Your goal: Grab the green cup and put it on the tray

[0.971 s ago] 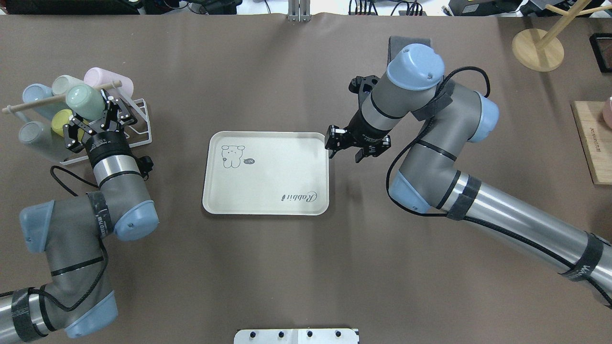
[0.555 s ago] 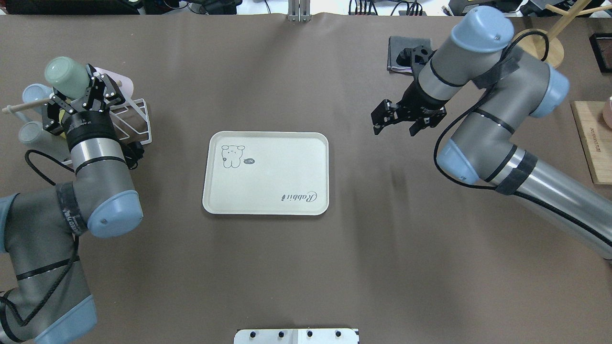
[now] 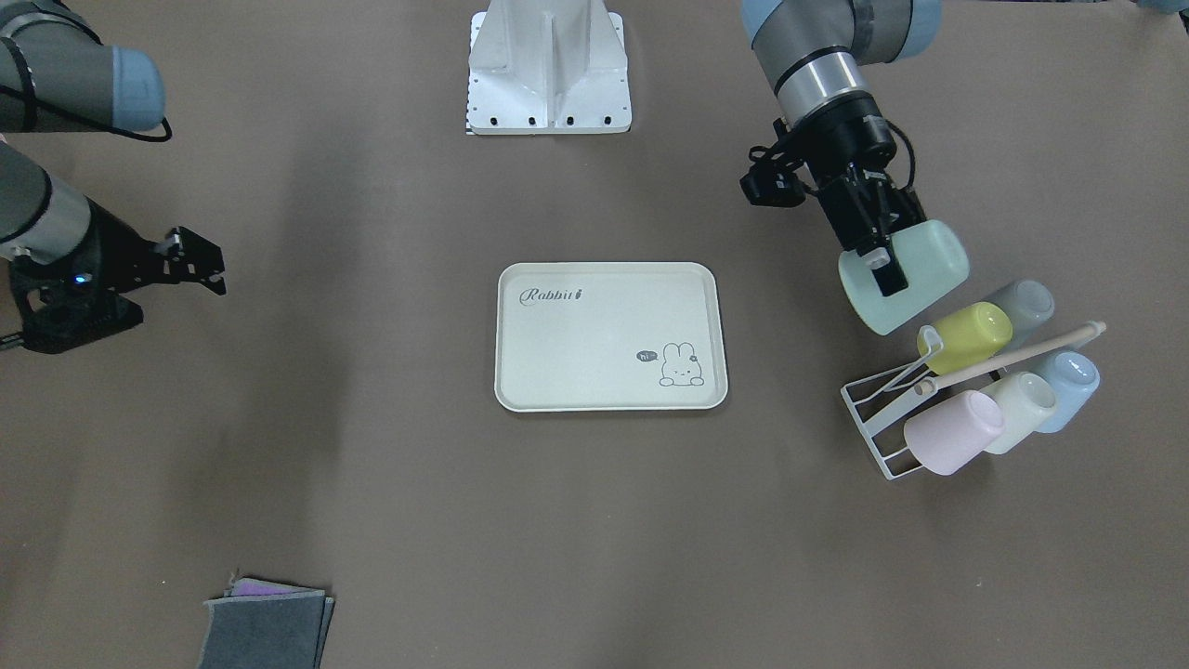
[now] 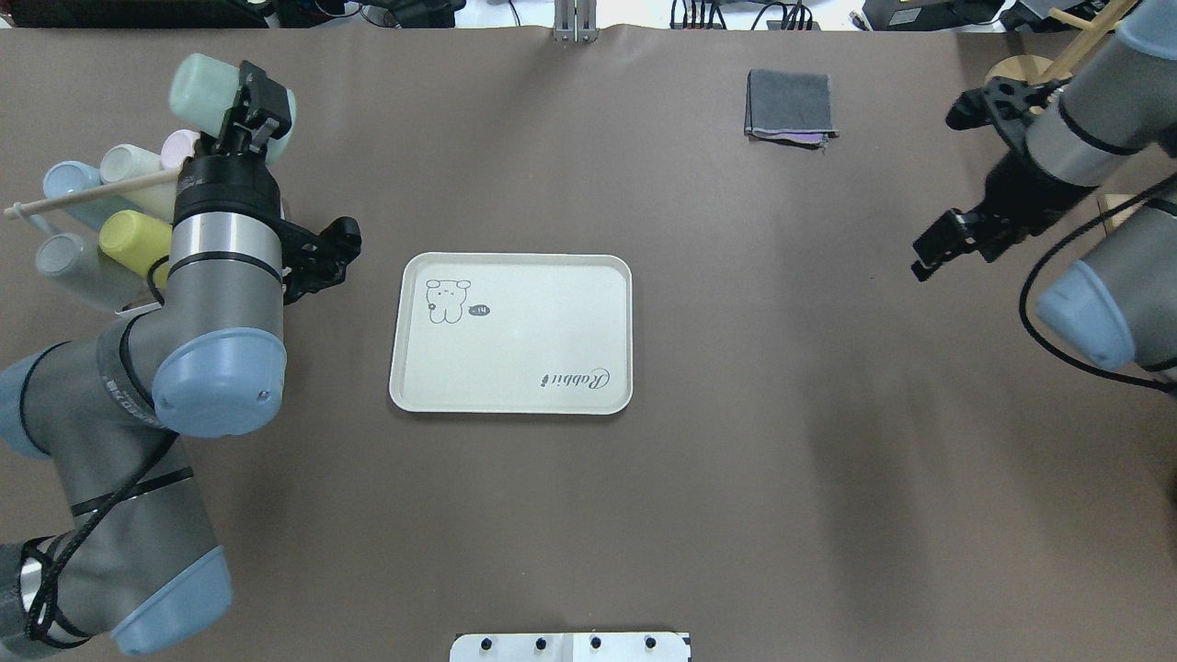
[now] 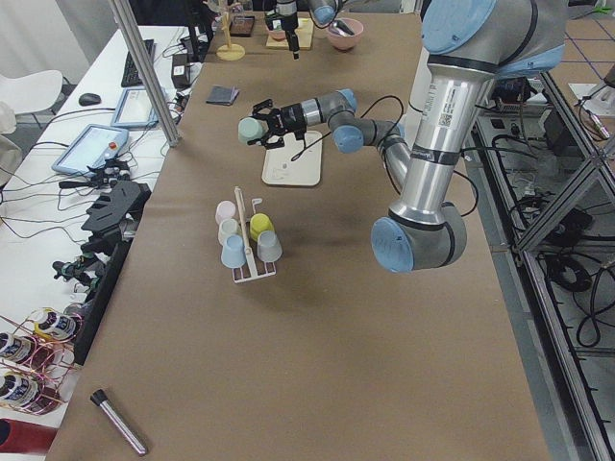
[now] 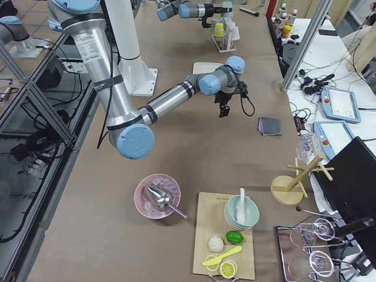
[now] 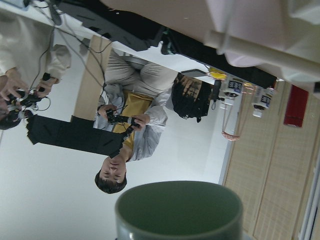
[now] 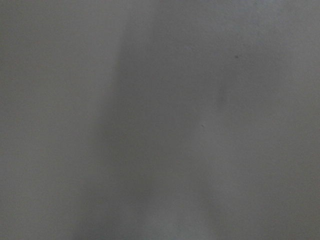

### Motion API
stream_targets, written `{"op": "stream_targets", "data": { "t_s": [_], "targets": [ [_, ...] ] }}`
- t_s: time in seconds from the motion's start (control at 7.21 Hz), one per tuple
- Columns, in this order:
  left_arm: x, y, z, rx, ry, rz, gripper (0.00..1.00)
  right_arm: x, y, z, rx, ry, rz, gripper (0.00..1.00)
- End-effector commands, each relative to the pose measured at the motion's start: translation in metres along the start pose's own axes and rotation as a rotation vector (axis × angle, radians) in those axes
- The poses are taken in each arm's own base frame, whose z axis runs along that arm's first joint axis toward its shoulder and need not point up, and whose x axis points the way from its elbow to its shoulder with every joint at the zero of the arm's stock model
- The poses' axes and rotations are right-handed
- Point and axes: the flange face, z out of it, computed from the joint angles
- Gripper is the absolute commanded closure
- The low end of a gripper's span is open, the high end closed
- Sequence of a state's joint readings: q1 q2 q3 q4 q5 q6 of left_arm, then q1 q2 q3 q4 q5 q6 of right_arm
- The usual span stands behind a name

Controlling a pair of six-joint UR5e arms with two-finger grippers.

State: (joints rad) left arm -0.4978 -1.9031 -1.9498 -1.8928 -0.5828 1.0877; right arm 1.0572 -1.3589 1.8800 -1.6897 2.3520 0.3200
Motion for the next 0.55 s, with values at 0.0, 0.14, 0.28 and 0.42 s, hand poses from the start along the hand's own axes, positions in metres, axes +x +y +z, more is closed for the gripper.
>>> {"op": "stream_targets", "data": {
  "t_s": [0.0,0.14,0.28,0.42],
  "targets": [
    [-0.01,-0.034,0.003,0.343,0.021,-0.587,0.79,0.092,0.049,-0.033,0.022,0.01,0.044,0.0],
    [-0.015,-0.043,-0.008,0.509,0.11,-0.859,0.79,0.13,0.067,-0.042,0.033,0.021,0.108,0.0],
    [-0.01,-0.056,-0.015,0.661,0.221,-1.095,0.82,0.168,0.078,-0.042,0.029,0.032,0.11,0.0],
    [0.015,-0.078,-0.012,0.827,0.363,-1.306,0.85,0.198,0.079,-0.032,0.006,0.049,0.085,0.0]
  ]
}}
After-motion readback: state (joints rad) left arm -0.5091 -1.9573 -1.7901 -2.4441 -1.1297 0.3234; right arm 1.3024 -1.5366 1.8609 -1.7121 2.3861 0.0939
